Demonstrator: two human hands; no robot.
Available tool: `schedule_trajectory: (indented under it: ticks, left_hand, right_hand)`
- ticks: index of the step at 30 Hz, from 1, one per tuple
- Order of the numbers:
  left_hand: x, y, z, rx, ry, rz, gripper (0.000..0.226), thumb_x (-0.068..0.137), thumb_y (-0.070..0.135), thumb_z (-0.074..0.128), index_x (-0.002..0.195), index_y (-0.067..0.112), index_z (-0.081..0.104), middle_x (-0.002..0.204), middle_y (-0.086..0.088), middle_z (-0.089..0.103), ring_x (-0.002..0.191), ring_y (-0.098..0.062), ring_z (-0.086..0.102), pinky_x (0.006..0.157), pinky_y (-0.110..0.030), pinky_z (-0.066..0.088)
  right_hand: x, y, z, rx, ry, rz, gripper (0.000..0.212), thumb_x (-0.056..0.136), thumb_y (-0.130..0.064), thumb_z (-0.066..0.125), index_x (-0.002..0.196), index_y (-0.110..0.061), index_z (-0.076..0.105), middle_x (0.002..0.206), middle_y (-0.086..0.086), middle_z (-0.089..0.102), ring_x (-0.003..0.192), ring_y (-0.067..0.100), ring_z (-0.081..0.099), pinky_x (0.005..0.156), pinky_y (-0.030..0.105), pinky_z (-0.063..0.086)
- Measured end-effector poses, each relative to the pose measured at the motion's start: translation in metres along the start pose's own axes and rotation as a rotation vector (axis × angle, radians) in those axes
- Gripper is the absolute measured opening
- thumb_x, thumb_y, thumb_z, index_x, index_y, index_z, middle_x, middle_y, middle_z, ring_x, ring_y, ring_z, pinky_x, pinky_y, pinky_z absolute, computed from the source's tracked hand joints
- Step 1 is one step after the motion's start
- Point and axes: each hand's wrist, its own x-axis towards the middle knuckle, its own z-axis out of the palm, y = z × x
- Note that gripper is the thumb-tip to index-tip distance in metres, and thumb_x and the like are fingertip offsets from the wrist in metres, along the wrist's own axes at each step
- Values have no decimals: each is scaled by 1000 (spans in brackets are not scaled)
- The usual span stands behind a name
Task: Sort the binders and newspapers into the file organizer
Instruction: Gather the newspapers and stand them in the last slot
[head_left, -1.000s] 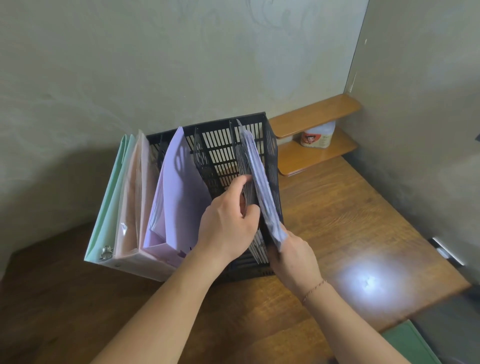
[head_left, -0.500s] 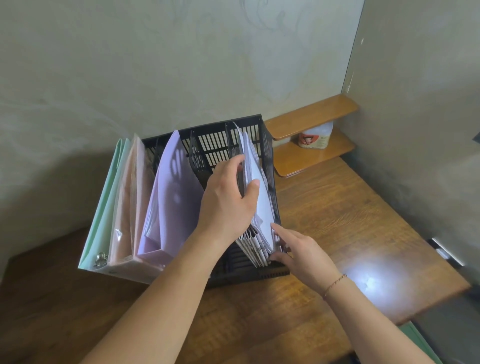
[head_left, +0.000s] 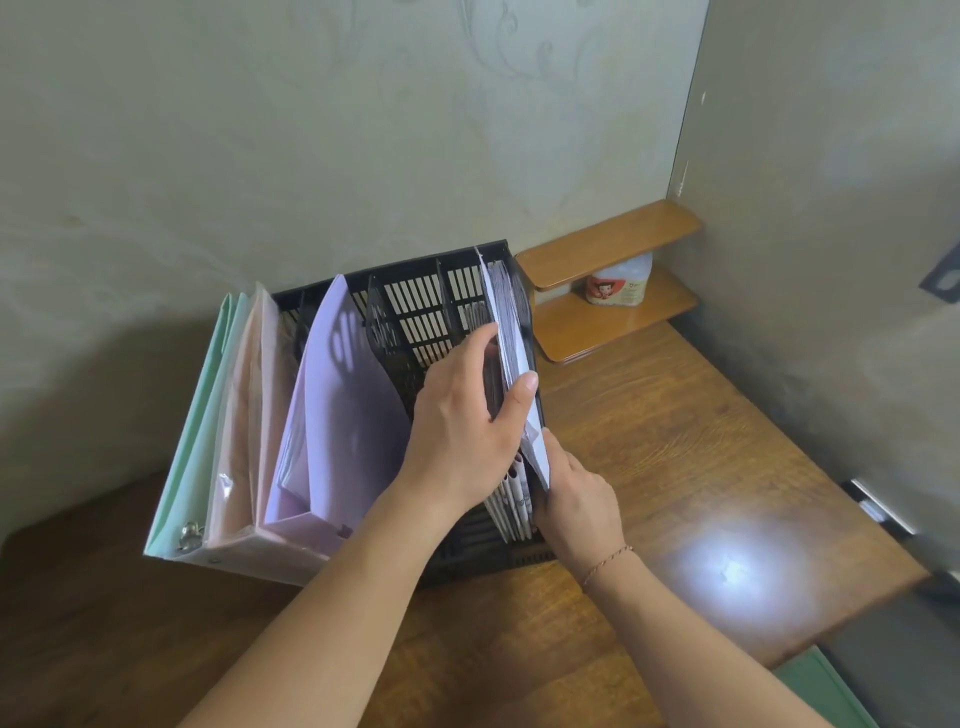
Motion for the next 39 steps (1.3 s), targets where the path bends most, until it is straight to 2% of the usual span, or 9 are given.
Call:
schedule_trajectory:
  ticks: [6, 11, 16, 19, 22, 26, 32, 36, 39]
  left_hand:
    - [-4, -4, -7, -229, 22, -8, 80, 87, 77, 30, 150, 28, 26, 146, 6, 45, 135, -9, 39, 111, -45, 37]
    - [-4, 24, -19, -314, 167, 208, 96, 83, 74, 47, 154, 25, 4, 163, 6, 12, 150, -7, 12, 123, -37, 16]
    - [8, 73, -1, -512, 12, 228, 112, 80, 47, 74, 155, 29, -7, 161, 24, 1, 145, 12, 6, 112, -5, 17]
    - [0, 81, 39, -754, -287, 74, 59, 80, 20, 78, 128, 43, 55, 129, 19, 62, 120, 1, 57, 91, -13, 50]
    - [-23, 65, 104, -857, -530, -124, 26, 80, 16, 80, 94, 37, 75, 101, 9, 76, 99, -12, 70, 86, -35, 59]
    - [-45, 49, 173, -823, -112, -429, 18, 65, 27, 90, 74, 35, 77, 77, 20, 75, 81, -9, 72, 84, -49, 58]
    - [-40, 28, 197, -755, -98, -283, 41, 70, -1, 84, 84, 35, 70, 81, 32, 71, 78, 14, 66, 71, -9, 53]
    - [-40, 5, 207, -643, -195, -359, 44, 56, 25, 96, 89, 40, 70, 84, 24, 73, 77, 17, 64, 84, -18, 55]
    - [-37, -5, 215, -754, -134, -436, 41, 68, 9, 88, 96, 30, 66, 91, 18, 75, 91, 1, 69, 80, -22, 57]
  right_hand:
    - [-3, 8, -35, 148, 202, -151, 50, 90, -31, 38, 132, -10, 55, 89, 10, 73, 67, 31, 66, 46, 34, 49]
    - [-7, 20, -115, 289, 405, -267, 19, 99, -38, 39, 102, -36, 58, 98, -32, 60, 89, -34, 39, 73, 21, 48]
    - [-49, 97, -213, 522, 380, 12, 34, 88, -46, 63, 87, -13, 69, 89, -25, 69, 89, -14, 61, 77, 6, 47]
    - [-85, 157, -228, 551, 371, 205, 32, 76, -60, 70, 77, -28, 71, 74, -15, 71, 76, 5, 69, 65, 18, 55]
    - [-99, 156, -210, 562, 339, 200, 9, 84, -16, 71, 91, -21, 69, 88, -20, 72, 83, -7, 65, 70, 12, 53]
    - [-110, 142, -165, 564, 369, 323, 27, 74, -75, 54, 83, -54, 68, 84, -46, 62, 84, -25, 56, 69, 0, 45]
    - [-103, 158, -122, 695, 482, 251, 40, 84, -24, 70, 103, -58, 62, 101, -34, 66, 98, -11, 60, 83, 11, 49]
    - [-103, 183, -110, 694, 385, 360, 50, 85, -17, 70, 98, -64, 60, 99, -37, 64, 97, -15, 58, 89, 20, 49]
    - [-90, 183, -107, 715, 328, 334, 48, 84, -23, 61, 101, -67, 56, 103, -39, 62, 103, -16, 55, 90, 11, 47]
